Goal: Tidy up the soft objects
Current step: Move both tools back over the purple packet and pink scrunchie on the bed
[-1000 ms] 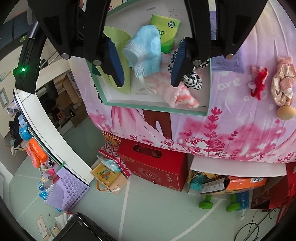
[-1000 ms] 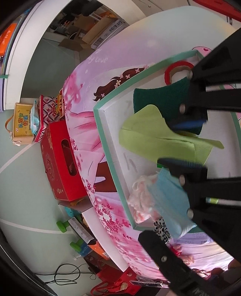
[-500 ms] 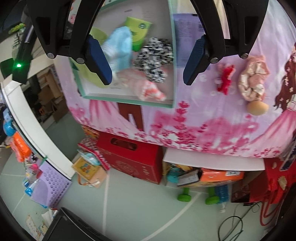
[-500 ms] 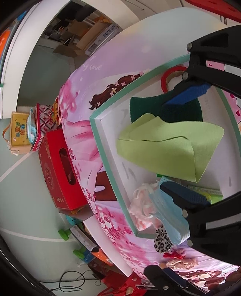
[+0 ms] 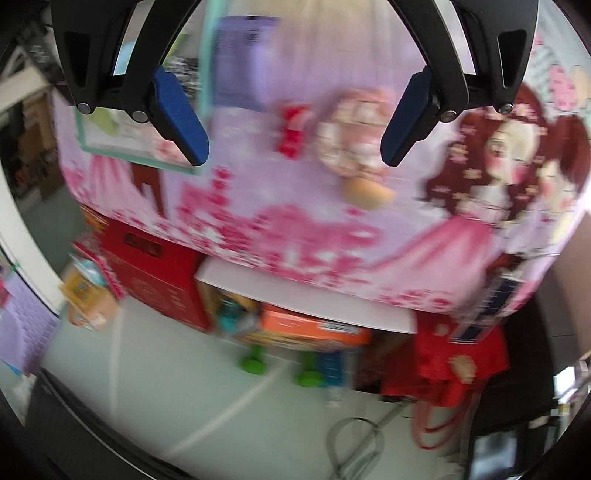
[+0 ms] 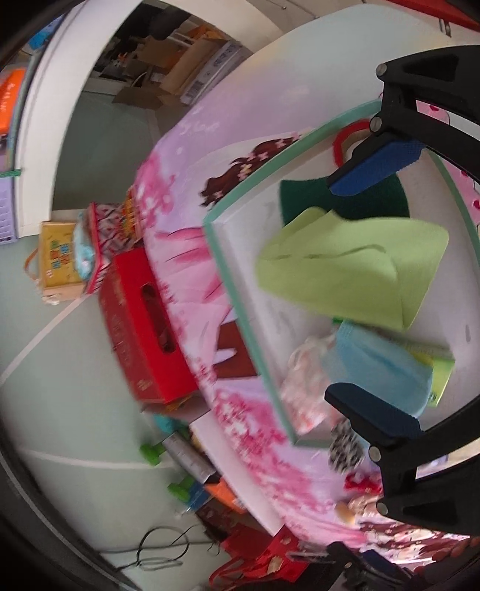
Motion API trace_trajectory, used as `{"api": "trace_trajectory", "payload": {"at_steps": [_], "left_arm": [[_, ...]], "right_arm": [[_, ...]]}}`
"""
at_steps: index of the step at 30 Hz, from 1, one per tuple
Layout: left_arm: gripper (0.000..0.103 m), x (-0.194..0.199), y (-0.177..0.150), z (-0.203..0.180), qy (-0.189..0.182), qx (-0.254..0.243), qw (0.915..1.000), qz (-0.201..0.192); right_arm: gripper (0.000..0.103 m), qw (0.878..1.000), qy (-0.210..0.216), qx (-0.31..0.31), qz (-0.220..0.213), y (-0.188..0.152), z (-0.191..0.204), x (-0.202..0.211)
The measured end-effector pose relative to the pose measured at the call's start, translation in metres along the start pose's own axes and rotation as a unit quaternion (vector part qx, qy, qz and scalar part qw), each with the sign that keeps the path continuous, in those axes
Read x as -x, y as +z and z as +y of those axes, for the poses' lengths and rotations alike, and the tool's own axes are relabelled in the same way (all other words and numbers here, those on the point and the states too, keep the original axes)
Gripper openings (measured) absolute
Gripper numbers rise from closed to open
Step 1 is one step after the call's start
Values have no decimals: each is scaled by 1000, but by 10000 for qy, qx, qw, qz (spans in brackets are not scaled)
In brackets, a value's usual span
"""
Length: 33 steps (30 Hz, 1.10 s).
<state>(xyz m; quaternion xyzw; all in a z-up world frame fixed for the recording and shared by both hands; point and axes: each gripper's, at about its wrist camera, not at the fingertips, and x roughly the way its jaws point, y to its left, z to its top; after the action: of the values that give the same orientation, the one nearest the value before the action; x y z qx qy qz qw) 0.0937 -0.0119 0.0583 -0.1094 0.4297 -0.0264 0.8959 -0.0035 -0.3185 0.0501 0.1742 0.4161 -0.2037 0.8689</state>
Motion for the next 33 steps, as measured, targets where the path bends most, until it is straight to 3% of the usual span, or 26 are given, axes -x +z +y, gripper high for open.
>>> {"api": "trace_trajectory", "payload": {"at_steps": [5, 10, 14, 19, 25, 33], "left_arm": [[94, 15, 7, 47, 567, 374, 9977, -19], [94, 23, 8, 76, 686, 762, 9947, 31], [94, 24, 7, 87, 777, 829, 9935, 15], [95, 24, 4, 101, 791, 931, 9925, 8], [100, 12, -7, 112, 837, 1024, 9907, 321], [100, -10, -24, 109, 616, 1011, 9883, 965]], "right_arm": [[103, 9973, 408, 288, -547, 3, 29, 26], [103, 9910, 821, 718, -781, -2, 72, 41], [103, 9834, 1173, 1192, -704, -13, 113, 39], [103, 9722, 1496, 1739, -469, -33, 156, 28], [102, 9597, 1821, 2114, 326, -60, 190, 2], [96, 9540, 1618, 2323, 989, -85, 200, -23]]}}
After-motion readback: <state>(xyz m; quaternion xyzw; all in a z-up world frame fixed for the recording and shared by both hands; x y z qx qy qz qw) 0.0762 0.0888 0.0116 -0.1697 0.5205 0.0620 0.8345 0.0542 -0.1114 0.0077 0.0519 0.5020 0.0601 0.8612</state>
